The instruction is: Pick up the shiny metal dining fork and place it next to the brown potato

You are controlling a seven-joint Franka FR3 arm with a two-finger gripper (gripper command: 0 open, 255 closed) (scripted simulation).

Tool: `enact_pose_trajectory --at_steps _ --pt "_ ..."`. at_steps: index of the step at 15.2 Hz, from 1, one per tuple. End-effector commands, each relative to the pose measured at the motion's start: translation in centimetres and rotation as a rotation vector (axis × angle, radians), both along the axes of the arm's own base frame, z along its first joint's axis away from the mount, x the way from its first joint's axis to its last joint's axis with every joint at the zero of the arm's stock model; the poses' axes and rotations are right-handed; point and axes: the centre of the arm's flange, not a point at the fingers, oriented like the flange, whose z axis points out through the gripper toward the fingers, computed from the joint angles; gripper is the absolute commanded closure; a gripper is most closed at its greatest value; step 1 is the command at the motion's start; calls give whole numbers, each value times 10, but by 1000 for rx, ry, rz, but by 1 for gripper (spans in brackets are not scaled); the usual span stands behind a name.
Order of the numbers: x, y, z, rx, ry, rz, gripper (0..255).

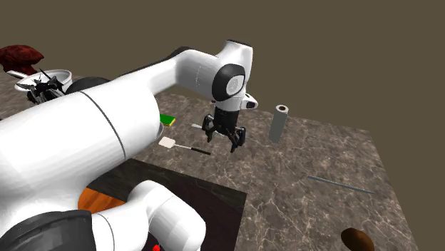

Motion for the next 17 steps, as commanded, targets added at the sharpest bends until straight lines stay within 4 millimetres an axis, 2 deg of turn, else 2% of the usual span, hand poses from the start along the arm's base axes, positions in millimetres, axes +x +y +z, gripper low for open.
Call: enact_pose_trajectory --at_steps 1,9,17 --pt "0 0 0 0 0 0 0" --pt "13 86 -45 -19 -7 -343 0" --pt "55 161 -91 -37 -14 -687 0"
